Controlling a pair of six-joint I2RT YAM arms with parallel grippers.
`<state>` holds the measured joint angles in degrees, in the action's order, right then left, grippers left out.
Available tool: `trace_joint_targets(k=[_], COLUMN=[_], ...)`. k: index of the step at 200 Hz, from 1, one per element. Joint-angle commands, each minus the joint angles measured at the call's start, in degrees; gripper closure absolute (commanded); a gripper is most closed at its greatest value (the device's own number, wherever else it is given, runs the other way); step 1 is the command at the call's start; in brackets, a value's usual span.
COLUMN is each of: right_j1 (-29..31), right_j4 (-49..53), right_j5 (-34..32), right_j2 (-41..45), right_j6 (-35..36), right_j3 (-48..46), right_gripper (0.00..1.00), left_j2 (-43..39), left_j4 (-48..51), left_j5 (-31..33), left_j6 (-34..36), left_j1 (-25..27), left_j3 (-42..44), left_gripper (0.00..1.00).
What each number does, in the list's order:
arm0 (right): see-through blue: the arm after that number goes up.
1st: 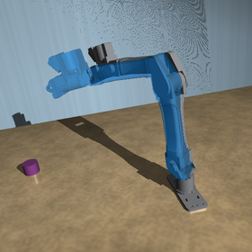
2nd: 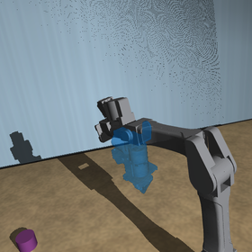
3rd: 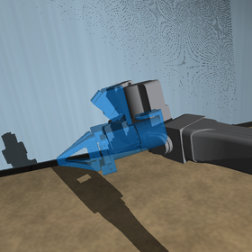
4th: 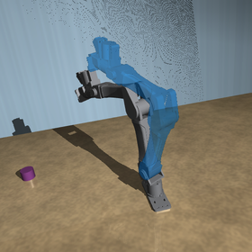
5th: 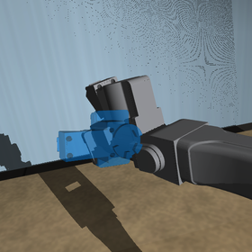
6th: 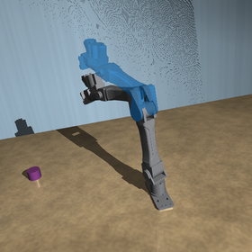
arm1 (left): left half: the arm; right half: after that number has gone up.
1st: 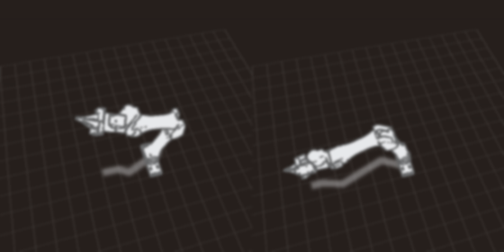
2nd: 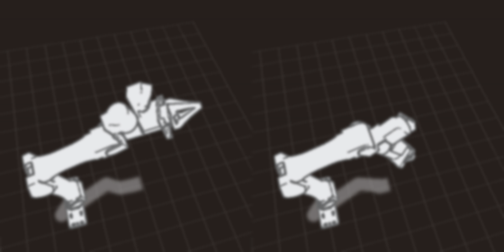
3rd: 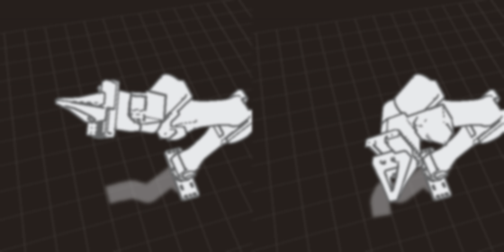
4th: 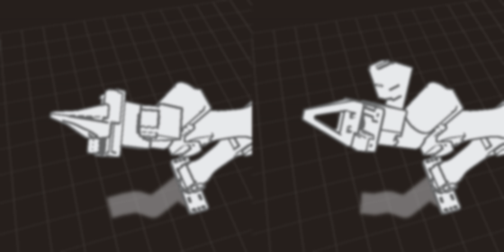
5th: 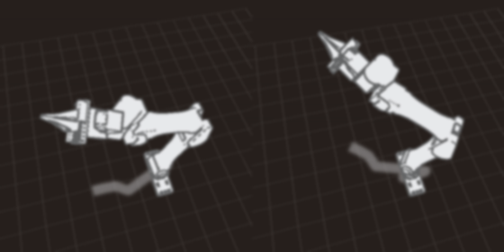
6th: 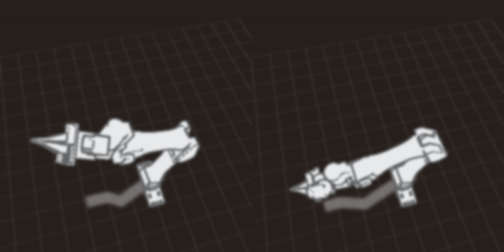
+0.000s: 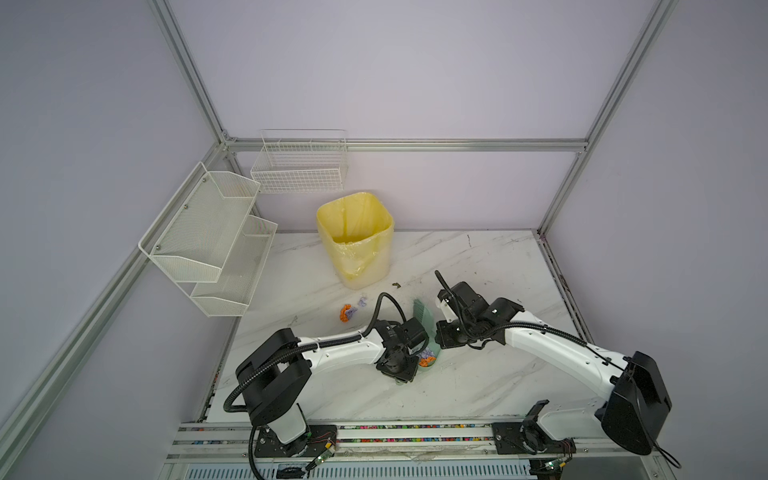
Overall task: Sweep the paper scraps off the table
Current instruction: 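Sweep orange and lavender scraps with the brush into the dustpan held by the left gripper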
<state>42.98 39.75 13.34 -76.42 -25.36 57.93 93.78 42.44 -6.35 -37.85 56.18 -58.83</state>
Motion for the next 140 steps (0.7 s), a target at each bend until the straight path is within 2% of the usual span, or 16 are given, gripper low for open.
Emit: trace_joint_targets(k=[1,46,106,140], right_j1=[0.35,0.28,0.0,-1.06], right_j4=[1.18,1.68,-2.3,-7.32], right_j5=[2.76,-7.53,-12.92,-11.38], right_j2=[3.76,5.89,0.75,-1.76], right_j6=[-2.7,-8.0,-10.87,-11.91], right_j3=[-0.58,2.99,6.01,7.08], right_gripper=[1.0,1.0,1.0,1.0], left_j2=[0.65,0.52,-1.67,-3.51], left_j4=[0.02,-1.26,-2.79,-3.02], left_j5=[0.43,1.68,3.76,4.68], left_j6=[1.04,0.25,-1.81,-2.28], left_j1=[-0.7,-0.72,-0.73,-0.72], left_j3=[-3.24,-3.0,-2.91,-2.5], left_gripper=[0.88,0.88,0.89,0.91])
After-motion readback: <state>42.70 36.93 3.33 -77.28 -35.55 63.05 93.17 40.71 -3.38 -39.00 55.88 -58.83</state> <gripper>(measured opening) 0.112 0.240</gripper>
